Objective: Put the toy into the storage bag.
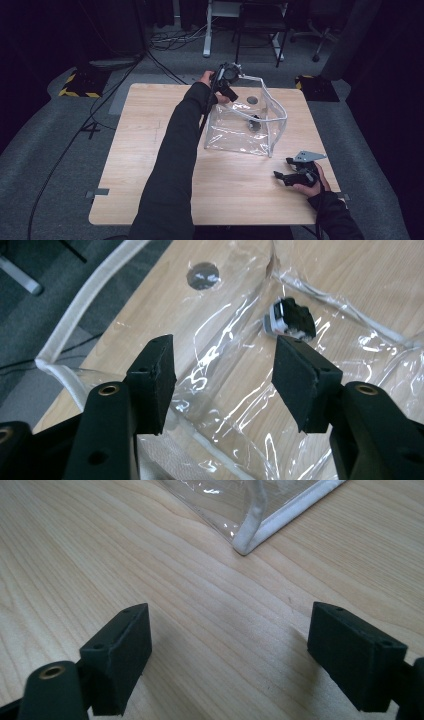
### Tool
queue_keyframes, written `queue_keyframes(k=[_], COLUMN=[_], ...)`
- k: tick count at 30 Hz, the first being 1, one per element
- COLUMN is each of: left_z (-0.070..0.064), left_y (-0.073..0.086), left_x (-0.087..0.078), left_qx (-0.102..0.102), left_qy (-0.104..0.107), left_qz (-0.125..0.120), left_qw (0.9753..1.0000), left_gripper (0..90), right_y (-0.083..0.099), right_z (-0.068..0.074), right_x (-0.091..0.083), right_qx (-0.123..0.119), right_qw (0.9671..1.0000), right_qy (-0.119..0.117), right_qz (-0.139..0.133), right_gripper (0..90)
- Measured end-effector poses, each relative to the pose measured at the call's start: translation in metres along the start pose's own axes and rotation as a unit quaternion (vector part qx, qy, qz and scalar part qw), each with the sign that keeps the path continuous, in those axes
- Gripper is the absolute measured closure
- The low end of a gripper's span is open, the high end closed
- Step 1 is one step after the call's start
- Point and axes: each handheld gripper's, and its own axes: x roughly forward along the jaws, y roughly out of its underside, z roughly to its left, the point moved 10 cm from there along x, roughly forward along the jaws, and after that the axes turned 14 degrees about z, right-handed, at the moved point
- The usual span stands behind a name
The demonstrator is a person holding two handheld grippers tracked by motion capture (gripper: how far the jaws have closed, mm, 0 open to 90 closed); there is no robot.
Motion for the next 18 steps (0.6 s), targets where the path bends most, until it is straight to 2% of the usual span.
queue_keyframes(k=[2,3,5,6,7,9,10,11,13,15,16,17,18], left_z=[0.001,0.002,0.000,0.001,0.004,0.006,0.006,0.009,0.013,0.017,0.017,0.020,0.022], left_y=[0.002,0.000,0.000,-0.001,-0.002,-0.002,-0.002,-0.002,0.000,0.000,0.000,0.002,0.003], left_x=[-0.002,-0.002,-0.003,-0.004,-0.005,-0.008,-0.008,-0.010,-0.013,-0.016,-0.016,-0.019,-0.021], left_qx=[-0.004,0.001,-0.022,-0.023,-0.012,-0.025,-0.025,-0.040,-0.047,-0.058,-0.058,-0.070,-0.072], left_qy=[-0.003,-0.002,0.006,0.005,-0.002,-0.003,-0.003,-0.007,-0.010,-0.014,-0.014,-0.015,-0.017], left_qz=[0.001,-0.014,-0.029,-0.038,-0.045,-0.063,-0.063,-0.079,-0.087,-0.106,-0.106,-0.120,-0.122], left_qw=[1.0000,0.9999,0.9993,0.9990,0.9989,0.9977,0.9977,0.9961,0.9950,0.9926,0.9926,0.9902,0.9898], left_gripper=[43.7,43.9,43.8,43.6,43.2,42.1,41.9,41.2,39.6,39.2,39.1,38.5,38.3], right_y=[0.000,0.000,0.000,0.000,0.000,0.000,0.000,0.000,0.000,0.000,0.000,0.000,0.000], right_z=[0.000,0.000,0.000,0.000,0.000,0.000,0.000,0.000,0.000,0.000,0.000,0.000,0.000], right_x=[0.000,0.000,0.000,0.000,0.000,0.000,0.000,0.000,0.000,0.000,0.000,0.000,0.000], right_qx=[0.000,0.000,0.000,0.000,0.000,0.000,0.000,0.000,0.000,0.000,0.000,0.000,-0.003], right_qw=[1.0000,1.0000,1.0000,1.0000,1.0000,1.0000,1.0000,1.0000,1.0000,1.0000,1.0000,1.0000,1.0000], right_qy=[0.000,0.000,0.000,0.000,0.000,0.000,0.000,0.000,0.000,0.000,0.000,-0.001,0.000], right_qz=[0.000,0.000,0.000,0.000,0.000,0.000,0.000,0.000,0.000,0.000,0.000,0.001,0.001], right_gripper=[17.9,17.9,17.9,17.9,17.9,17.9,17.9,17.9,17.9,17.9,17.9,17.9,17.9])
